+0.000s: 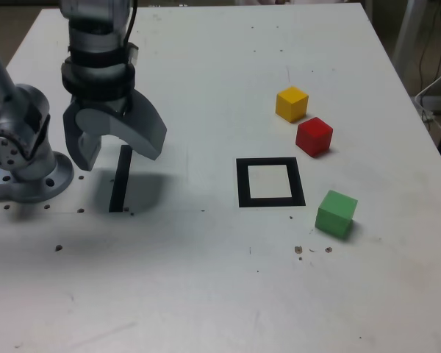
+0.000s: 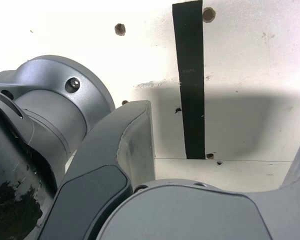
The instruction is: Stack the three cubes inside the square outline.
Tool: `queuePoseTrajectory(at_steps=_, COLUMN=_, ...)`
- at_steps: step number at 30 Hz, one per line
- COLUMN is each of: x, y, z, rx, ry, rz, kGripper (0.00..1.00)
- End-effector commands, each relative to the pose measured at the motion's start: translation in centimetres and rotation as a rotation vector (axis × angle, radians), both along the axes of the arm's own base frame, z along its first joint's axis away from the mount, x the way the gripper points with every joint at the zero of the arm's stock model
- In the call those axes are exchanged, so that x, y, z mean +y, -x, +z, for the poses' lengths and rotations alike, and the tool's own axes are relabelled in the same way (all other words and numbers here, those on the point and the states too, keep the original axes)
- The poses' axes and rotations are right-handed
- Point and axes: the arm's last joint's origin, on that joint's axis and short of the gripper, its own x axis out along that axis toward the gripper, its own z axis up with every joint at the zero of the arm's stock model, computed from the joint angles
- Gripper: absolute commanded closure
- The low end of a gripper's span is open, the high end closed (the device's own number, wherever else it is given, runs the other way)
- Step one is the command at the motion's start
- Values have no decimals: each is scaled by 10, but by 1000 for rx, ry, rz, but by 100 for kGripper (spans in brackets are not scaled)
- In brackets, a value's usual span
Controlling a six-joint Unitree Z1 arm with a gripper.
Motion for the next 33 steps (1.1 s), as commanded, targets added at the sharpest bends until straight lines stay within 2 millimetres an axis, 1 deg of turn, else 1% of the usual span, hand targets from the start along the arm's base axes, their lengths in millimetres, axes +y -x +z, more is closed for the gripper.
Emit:
queuePoseTrajectory(at_steps=1, x=0, y=-3, z=2, rx=-12, ry=1, rz=2, kGripper=0)
queuePoseTrajectory(at_steps=8, x=1, y=-21, z=11, rx=-41, ry=-9, rz=13, kGripper=0)
queuePoseTrajectory(at_steps=15, x=2, y=-51, z=19, rx=-55, ry=-40, rz=76, kGripper=0)
queuePoseTrajectory(at_steps=24, x=9, y=-103, z=35, rx=-40, ry=-70, rz=137, kGripper=1)
queuePoseTrajectory(at_steps=29, x=17, y=-134, z=41, rx=-40, ry=-67, rz=165, kGripper=1)
queuePoseTrajectory(at_steps=33, x=25, y=-158, z=42, rx=-32, ry=-61, rz=190, kGripper=1)
